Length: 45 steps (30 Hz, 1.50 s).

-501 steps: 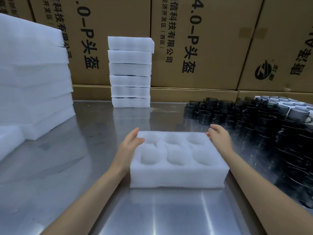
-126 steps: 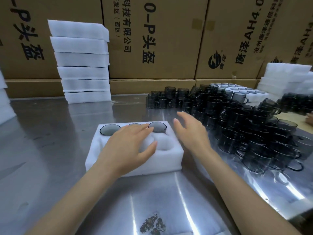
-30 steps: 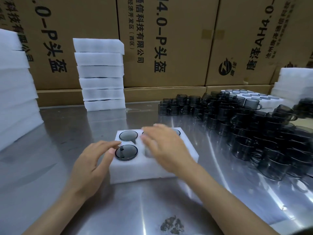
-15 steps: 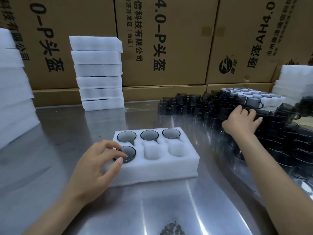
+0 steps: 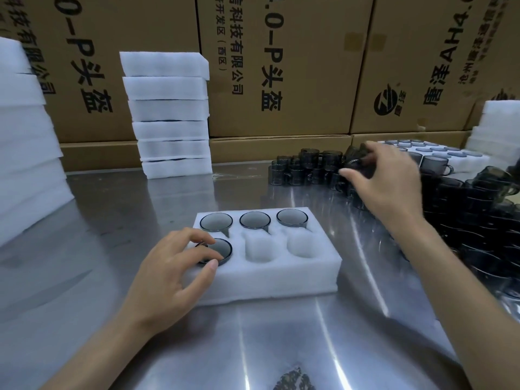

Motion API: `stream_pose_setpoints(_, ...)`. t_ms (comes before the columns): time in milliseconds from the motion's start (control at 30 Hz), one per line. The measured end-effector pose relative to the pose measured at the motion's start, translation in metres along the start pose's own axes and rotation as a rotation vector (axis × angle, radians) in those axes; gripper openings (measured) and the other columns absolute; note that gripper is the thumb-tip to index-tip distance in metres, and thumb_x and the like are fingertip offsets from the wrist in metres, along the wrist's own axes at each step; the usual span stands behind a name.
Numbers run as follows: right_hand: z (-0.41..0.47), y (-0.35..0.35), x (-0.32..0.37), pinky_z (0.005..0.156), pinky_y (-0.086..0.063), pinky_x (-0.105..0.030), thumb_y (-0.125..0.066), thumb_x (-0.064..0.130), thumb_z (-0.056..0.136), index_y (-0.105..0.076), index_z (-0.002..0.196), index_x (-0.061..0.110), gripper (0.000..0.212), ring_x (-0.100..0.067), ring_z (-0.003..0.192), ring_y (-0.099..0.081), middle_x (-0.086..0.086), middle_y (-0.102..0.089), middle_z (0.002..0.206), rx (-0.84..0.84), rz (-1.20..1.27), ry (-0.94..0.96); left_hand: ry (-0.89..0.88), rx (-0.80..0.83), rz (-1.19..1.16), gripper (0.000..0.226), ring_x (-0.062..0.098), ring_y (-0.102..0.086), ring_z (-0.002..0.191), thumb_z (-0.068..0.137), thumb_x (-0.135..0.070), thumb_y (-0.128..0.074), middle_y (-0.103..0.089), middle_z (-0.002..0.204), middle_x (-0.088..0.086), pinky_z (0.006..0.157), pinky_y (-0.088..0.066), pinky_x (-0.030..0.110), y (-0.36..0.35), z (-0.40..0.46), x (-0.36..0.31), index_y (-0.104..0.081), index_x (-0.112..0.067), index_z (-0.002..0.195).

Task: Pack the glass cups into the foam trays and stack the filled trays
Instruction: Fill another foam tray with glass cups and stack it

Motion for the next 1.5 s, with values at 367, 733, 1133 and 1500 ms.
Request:
stream_pose_setpoints(367, -0.094, -0.027, 0.131, 0.079, -0.032, -0.03, -0.073, 0.055, 0.07, -0.068, 0.109, 0.017, 0.055, -0.024, 0.09, -0.051, 0.001, -0.058, 0.087, 0.324, 0.169, 0.539, -0.006, 0.014, 0.007, 0.036, 0.006, -0.05, 0.095, 0.086, -0.039, -0.043, -0.059, 0.101, -0.008, 0.083, -0.039, 0.028, 0.004, -0.001, 0.0, -0.073, -0.019, 0.084)
stream_pose_setpoints(733, -0.083, -0.043, 0.103, 0.087, -0.041, -0.022, -0.07, 0.038, 0.081, -0.06, 0.094, 0.039, 0.017, 0.005, 0.111, -0.048, 0.023, -0.049, 0.126, 0.794, 0.568, 0.337, -0.003, 0.02, 0.01, 0.036, 0.007, -0.05, 0.095, 0.087, -0.04, -0.043, -0.059, 0.101, -0.009, 0.083, -0.039, 0.031, 0.002, -0.003, 0.0, -0.072, -0.019, 0.083)
stream_pose_setpoints(1133, -0.101, -0.039, 0.114, 0.086, -0.047, -0.032, -0.061, 0.053, 0.078, -0.047, 0.12, 0.042, 0.045, 0.004, 0.101, -0.048, 0.02, -0.043, 0.11, 0.568, 0.471, 0.305, -0.001, 0.017, 0.03, 0.035, 0.006, -0.048, 0.097, 0.087, -0.04, -0.042, -0.059, 0.102, -0.011, 0.084, -0.037, 0.027, -0.002, -0.003, 0.0, -0.072, -0.021, 0.083)
stream_pose_setpoints(1500, -0.109, -0.044, 0.109, 0.086, -0.044, -0.023, -0.068, 0.056, 0.074, -0.049, 0.115, 0.032, 0.051, 0.01, 0.092, -0.044, 0.022, -0.052, 0.107, 0.515, 0.472, 0.241, -0.006, 0.009, 0.036, 0.035, 0.005, -0.048, 0.097, 0.088, -0.041, -0.042, -0.059, 0.102, -0.012, 0.083, -0.037, 0.026, -0.001, -0.005, -0.001, -0.072, -0.023, 0.084)
Point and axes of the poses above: each hand's wrist, its own z-axis towards the middle knuckle, its own y-axis out of the back of the hand, x = y × z, the point moved 5 cm from there along z, towards the middle knuckle
